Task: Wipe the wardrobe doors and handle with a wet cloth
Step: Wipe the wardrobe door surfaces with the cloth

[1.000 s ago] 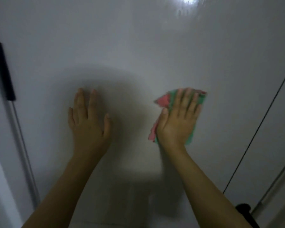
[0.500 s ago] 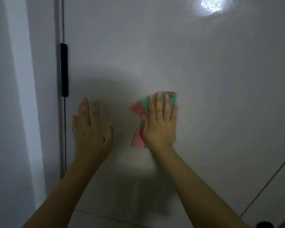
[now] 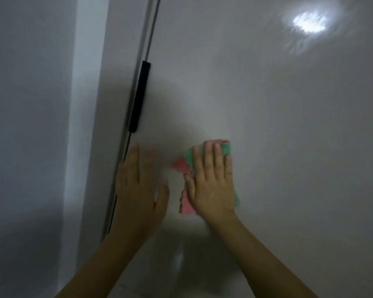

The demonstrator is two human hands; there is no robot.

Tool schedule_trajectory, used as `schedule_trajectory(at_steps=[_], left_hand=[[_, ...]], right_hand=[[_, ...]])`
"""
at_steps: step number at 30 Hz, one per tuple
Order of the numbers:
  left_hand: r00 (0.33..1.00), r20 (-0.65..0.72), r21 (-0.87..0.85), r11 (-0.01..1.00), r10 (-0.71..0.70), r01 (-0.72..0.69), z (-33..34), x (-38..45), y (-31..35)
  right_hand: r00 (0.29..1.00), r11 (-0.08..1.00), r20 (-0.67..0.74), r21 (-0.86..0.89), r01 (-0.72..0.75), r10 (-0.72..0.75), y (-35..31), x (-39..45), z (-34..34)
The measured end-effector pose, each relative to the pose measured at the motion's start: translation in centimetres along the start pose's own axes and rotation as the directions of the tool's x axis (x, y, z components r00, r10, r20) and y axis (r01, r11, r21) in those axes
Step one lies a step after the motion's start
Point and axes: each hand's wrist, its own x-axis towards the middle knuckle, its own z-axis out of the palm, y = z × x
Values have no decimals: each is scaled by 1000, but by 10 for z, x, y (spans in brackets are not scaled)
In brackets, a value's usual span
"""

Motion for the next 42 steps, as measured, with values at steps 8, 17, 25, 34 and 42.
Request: schedule_trajectory(at_steps=[8, 17, 25, 34, 42], left_hand=[[995, 58, -13, 996, -85, 86, 17, -6, -27], [998, -37, -36, 998, -48, 47, 29, -24, -59], [995, -98, -92, 995, 22, -31, 41, -52, -82], [949, -261, -243, 939, 177, -242, 61, -44, -115], [924, -289, -74, 956, 250, -282, 77, -52, -129]], right_hand=[[1000, 997, -12, -70, -25, 24, 57, -45, -19], [970, 973, 74, 40, 228, -230, -60, -2, 23], [989, 990, 56, -6, 138, -137, 11, -62, 1], [976, 973, 6, -72, 219, -219, -70, 2, 29], [983, 980, -78, -92, -175, 168, -93, 5, 33]])
